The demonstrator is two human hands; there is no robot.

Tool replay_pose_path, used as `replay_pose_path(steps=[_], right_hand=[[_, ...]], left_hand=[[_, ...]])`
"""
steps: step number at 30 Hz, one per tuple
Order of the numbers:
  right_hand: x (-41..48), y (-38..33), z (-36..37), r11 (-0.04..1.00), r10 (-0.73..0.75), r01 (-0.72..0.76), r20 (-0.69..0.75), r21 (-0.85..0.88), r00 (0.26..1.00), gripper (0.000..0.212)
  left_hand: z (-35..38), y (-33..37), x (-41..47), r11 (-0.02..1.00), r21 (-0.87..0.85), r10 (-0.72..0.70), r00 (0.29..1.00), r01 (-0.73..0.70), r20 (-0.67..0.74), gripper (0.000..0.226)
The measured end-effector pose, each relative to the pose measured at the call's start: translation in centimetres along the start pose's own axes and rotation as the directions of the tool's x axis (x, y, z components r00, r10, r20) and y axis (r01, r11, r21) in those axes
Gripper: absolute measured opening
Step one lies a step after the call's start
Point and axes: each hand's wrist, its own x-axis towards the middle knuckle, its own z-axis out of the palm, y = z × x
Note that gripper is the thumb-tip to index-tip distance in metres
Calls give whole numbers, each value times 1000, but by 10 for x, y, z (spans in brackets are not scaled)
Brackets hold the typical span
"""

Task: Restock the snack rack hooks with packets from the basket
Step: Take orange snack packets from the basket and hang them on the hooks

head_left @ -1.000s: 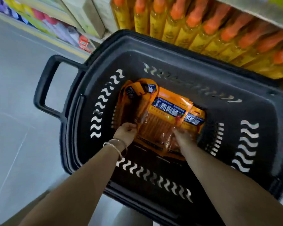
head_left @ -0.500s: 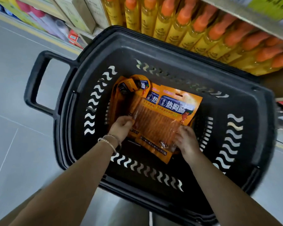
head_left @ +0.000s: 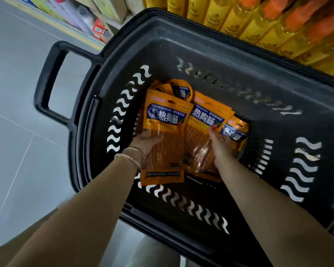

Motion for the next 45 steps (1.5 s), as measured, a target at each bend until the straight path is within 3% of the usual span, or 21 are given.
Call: replay_pose_path(steps=[4,6,10,14,16,18,20,22,23,26,29,32,34,38,41,45], right_hand=[[17,-1,17,977,44,-58,-72,-204,996,71],[20,2,17,980,28,-42,-78,-195,997,64],[10,17,-2,998,-35,27,-132,-59,991,46],[-17,24,-44,981,-23,39,-84,189,996,38],[-36,20,-66,973,-80,87,-42,215,996,27],[-57,13,-86,974,-152,158,-44,163,987,11],[-78,6,-106,969,-221,223,-34,108,975,19],[-101,2,-124,956,-294,294,-35,-8,955,42],[-113,-1,-133,935,-350,347,-34,-71,936,50],[-146,-8,-164,823,-552,548,15,-151,834,38],[-183,-16,-203,741,-668,667,8,-78,744,29],[-216,-18,-250,692,-707,717,-117,92,697,33],[-238,-16,-288,646,-729,751,-181,140,661,38],[-272,-7,-378,449,-831,883,-299,136,469,22],[-295,-7,-450,334,-870,942,-374,29,320,18],[-315,-12,-541,238,-866,964,-476,-122,153,30]], left_hand=[[2,1,1,999,44,20,999,-21,25,24],[5,2,-1,997,67,38,999,-40,32,9],[9,5,-15,992,103,80,996,-75,-45,10],[17,17,-43,981,176,100,990,-81,-101,40],[23,25,-63,975,208,104,990,-82,-99,64],[30,35,-87,960,246,167,979,-135,-115,70],[37,44,-113,943,269,235,964,-194,-127,67],[41,50,-139,919,282,321,939,-277,-123,58],[43,53,-153,901,290,368,923,-324,-115,51],[52,56,-192,846,275,487,872,-457,-50,35],[68,59,-234,800,214,573,820,-560,7,26],[95,64,-280,764,273,613,790,-585,-24,61],[121,65,-315,731,293,646,763,-617,-6,70],[189,61,-387,564,235,811,585,-792,25,48],[238,61,-439,431,62,902,431,-900,-18,35],[292,75,-496,232,15,972,232,-973,19,13]])
